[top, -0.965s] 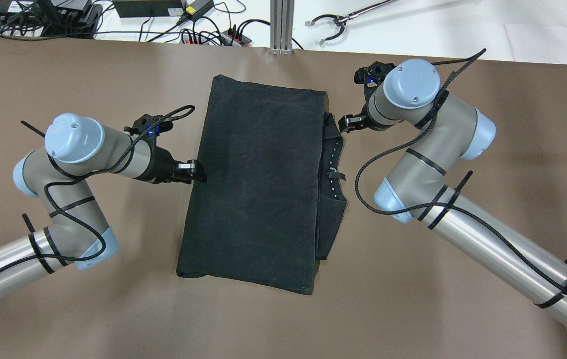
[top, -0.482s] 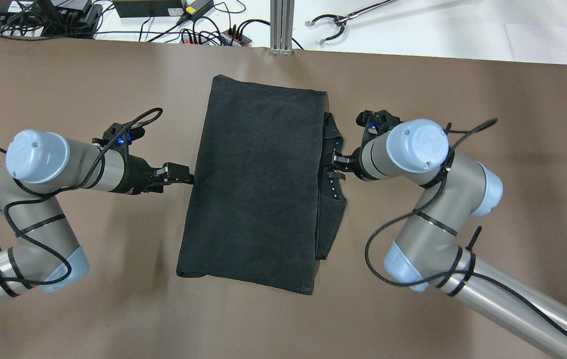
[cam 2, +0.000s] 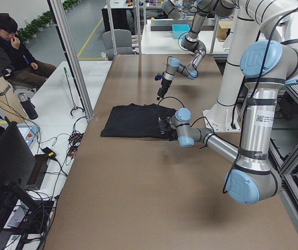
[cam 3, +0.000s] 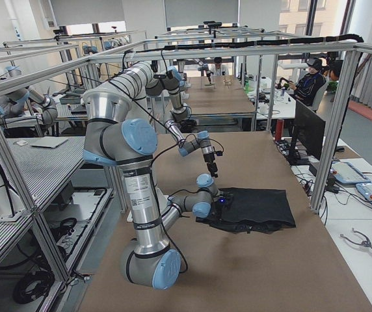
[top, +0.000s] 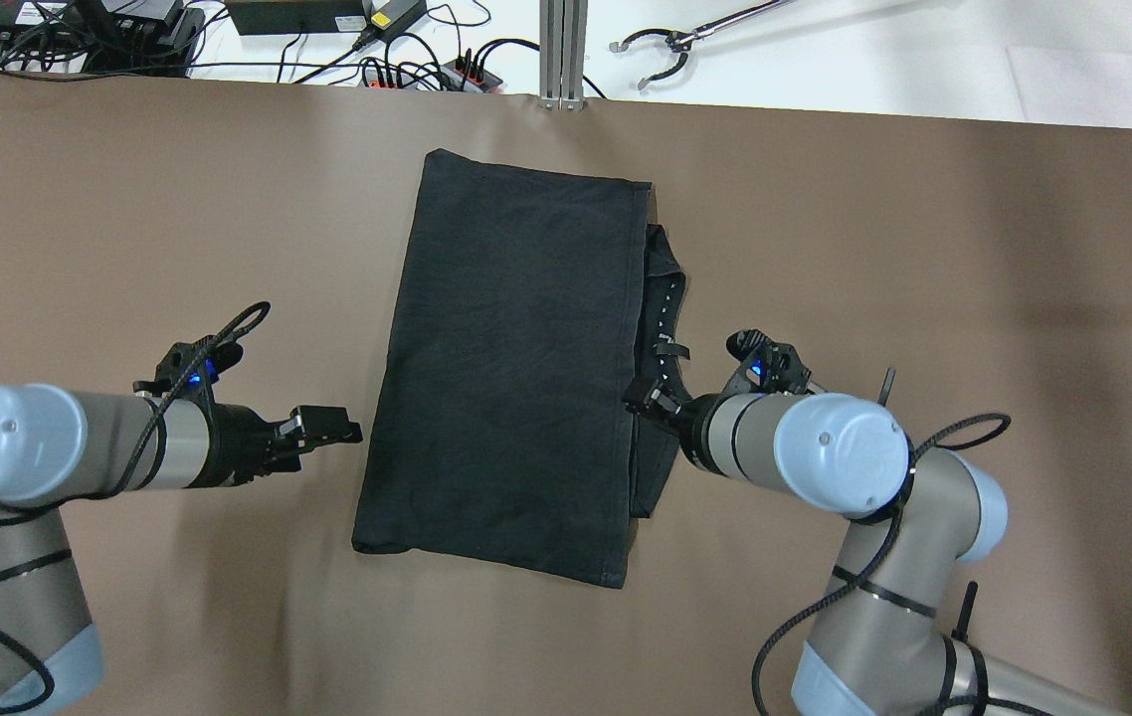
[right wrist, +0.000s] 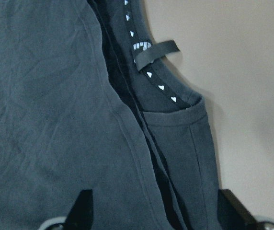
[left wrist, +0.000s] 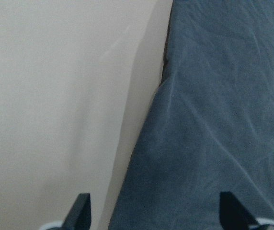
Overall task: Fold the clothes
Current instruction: 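Move both grippers down to the shirt's end nearest the robot, then grasp the near corners of the folded shirt with both grippers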
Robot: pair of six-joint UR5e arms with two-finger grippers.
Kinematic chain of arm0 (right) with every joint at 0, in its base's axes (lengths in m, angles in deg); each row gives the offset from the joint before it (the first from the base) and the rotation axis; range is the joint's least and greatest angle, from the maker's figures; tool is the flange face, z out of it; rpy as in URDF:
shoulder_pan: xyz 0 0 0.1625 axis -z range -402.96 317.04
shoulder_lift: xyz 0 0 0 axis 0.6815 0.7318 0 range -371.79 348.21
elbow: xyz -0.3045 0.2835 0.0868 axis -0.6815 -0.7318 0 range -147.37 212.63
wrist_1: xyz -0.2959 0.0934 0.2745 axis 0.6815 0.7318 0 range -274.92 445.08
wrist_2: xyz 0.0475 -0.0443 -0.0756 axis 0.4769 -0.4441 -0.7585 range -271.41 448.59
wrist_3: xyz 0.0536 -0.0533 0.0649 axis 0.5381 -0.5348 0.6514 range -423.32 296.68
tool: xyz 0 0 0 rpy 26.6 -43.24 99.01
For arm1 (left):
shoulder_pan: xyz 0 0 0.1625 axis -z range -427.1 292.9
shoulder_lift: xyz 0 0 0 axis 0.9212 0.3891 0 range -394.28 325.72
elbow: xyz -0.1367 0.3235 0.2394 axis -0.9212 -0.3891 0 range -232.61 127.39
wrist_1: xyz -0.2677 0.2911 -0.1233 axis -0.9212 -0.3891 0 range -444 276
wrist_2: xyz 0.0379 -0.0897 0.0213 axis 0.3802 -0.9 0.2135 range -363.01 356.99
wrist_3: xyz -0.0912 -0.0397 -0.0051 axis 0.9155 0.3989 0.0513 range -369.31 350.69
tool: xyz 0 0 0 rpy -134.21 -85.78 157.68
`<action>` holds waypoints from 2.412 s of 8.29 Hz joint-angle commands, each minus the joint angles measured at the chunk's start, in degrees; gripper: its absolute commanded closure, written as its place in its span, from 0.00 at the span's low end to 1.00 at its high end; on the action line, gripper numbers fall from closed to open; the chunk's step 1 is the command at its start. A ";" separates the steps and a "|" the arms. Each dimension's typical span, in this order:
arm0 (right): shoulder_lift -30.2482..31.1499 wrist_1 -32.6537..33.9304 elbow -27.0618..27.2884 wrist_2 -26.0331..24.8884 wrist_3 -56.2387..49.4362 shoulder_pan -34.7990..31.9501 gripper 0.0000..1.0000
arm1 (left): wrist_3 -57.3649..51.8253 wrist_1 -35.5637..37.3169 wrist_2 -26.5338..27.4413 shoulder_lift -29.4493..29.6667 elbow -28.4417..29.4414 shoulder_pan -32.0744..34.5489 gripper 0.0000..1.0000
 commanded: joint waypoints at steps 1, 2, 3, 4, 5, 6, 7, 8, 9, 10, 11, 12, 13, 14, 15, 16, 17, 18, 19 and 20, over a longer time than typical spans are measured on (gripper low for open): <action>3.54 -5.37 3.21 -11.75 14.41 7.86 0.08 | 8.32 -0.02 11.19 -2.41 -2.73 -9.57 0.06; 5.38 -8.80 2.94 -14.04 14.11 9.97 0.08 | 9.22 -0.02 12.79 -2.41 -2.04 -11.77 0.06; 5.48 -8.92 2.94 -14.15 13.93 10.16 0.07 | 9.58 -0.02 14.28 -2.15 -1.60 -13.01 0.06; 5.48 -8.84 2.94 -14.15 13.85 10.17 0.07 | 9.93 -0.02 14.30 -1.45 -0.81 -13.11 0.06; 5.40 -8.92 2.94 -14.15 13.76 10.17 0.07 | 10.02 -0.02 14.30 -1.36 -0.63 -13.11 0.06; 5.40 -8.92 2.77 -14.24 13.84 10.17 0.07 | 12.03 -0.02 14.64 -1.27 -0.45 -13.11 0.06; 5.40 -8.92 2.94 -14.24 13.76 10.17 0.07 | 13.09 0.07 15.52 -0.57 0.33 -13.11 0.06; 5.40 -8.92 2.94 -14.16 13.76 10.17 0.07 | 13.45 0.07 15.53 -0.22 0.78 -13.11 0.06; 5.40 -8.92 2.94 -14.15 13.76 10.17 0.07 | 14.50 0.16 15.53 0.22 0.96 -13.11 0.06; 5.40 -8.92 2.94 -14.15 13.76 10.17 0.07 | 14.68 0.16 15.61 0.40 1.04 -13.11 0.06; 5.40 -8.92 2.94 -14.15 13.76 10.08 0.07 | 14.68 0.16 16.22 0.58 1.57 -13.11 0.06; 5.40 -8.92 2.94 -14.24 13.76 10.08 0.07 | 14.68 0.16 17.10 1.36 2.70 -13.11 0.06; 5.40 -8.92 2.94 -14.16 13.76 10.08 0.07 | 14.68 0.16 17.20 1.80 3.15 -13.11 0.06; 5.40 -8.92 2.94 -14.15 13.76 10.17 0.07 | 14.77 0.16 17.20 1.90 3.07 -13.11 0.06; 5.40 -8.92 2.94 -14.15 13.76 10.17 0.07 | 14.77 0.16 17.20 1.90 3.15 -13.11 0.11; 5.40 -8.92 2.94 -14.24 13.76 10.17 0.07 | 14.77 0.16 17.28 1.90 3.15 -13.11 0.19; 5.40 -8.92 2.94 -14.24 13.76 10.17 0.07 | 14.68 0.16 17.28 1.90 3.15 -13.11 0.31; 5.40 -8.92 2.94 -14.24 13.76 10.17 0.07 | 14.68 0.16 17.54 1.90 3.07 -13.20 0.37; 5.40 -8.84 2.94 -14.24 13.76 10.17 0.07 | 14.68 0.16 17.55 2.16 3.15 -13.20 0.51; 5.40 -8.84 2.94 -14.24 13.76 10.17 0.07 | 14.68 0.16 17.55 2.16 3.07 -13.20 0.71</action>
